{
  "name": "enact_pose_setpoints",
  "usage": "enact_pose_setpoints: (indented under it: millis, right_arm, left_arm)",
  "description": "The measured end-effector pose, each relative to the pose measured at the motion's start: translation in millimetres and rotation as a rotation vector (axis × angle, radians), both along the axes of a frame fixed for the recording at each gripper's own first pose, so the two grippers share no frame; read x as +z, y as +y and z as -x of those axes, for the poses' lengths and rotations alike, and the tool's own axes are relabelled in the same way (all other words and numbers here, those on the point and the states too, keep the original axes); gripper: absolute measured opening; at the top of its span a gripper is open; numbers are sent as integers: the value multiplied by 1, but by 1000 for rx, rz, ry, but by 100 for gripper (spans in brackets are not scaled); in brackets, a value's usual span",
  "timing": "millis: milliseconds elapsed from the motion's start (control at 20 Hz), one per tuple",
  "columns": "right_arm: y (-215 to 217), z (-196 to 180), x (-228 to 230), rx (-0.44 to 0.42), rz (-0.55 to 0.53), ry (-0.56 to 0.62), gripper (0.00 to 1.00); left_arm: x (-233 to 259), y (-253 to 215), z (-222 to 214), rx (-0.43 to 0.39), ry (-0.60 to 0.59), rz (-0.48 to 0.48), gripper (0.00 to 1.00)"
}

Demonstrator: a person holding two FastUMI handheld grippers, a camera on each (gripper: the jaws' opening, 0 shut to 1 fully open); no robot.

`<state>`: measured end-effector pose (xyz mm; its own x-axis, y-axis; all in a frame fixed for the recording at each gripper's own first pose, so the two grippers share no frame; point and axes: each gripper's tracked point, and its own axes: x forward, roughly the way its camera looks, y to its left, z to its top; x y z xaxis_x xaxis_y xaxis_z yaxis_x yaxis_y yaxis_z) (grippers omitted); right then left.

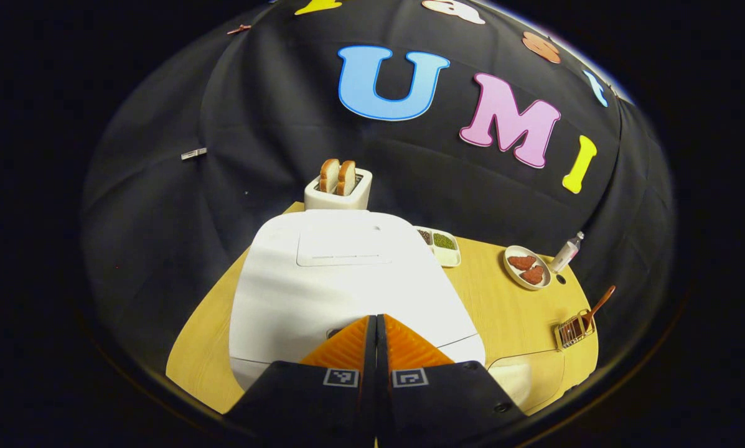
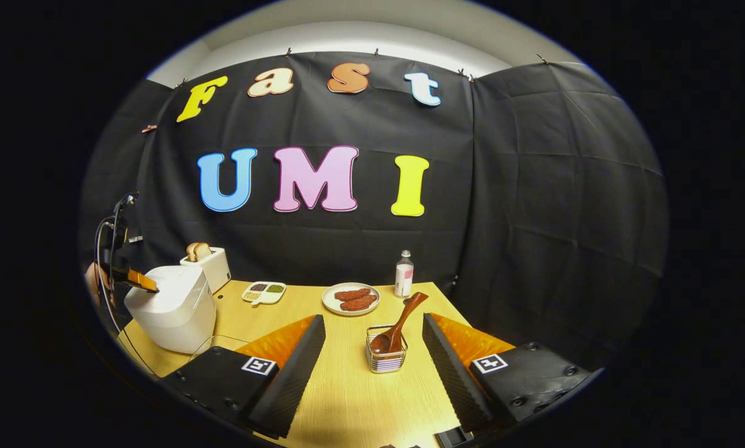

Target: Close the left gripper, press the button to open the rice cooker; take a wooden spoon from the chopstick holder with the right hand, scoop a spoonful of rice and pour it into the rice cooker, then put the wooden spoon back into the chopstick holder.

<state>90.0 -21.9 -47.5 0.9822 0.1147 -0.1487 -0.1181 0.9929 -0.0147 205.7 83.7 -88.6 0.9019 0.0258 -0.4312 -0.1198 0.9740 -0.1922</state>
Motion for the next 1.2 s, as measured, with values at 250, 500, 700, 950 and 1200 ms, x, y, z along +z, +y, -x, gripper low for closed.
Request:
enact_pose_setpoints:
  millis: [250,500,700,950,1200]
  right_arm:
    - [-1,2,-6,8,-8,11,98]
    - [2,2,-7,12,-30,11,98]
    - [-4,0,-10,9,-35,12,98]
    - [-14,-19,-1,2,-37,-6,99]
    - [-30,-40,6,-10,-32,-23,98]
  left_arm:
    - [-7,-2,0,-13,28,-11,6]
    - [31,1,2,32,-67,-97,6]
    - [116,4,12,113,-265,-292,6]
    - [159,-44,51,88,-421,-312,6]
    - [163,-92,101,43,-506,-244,8]
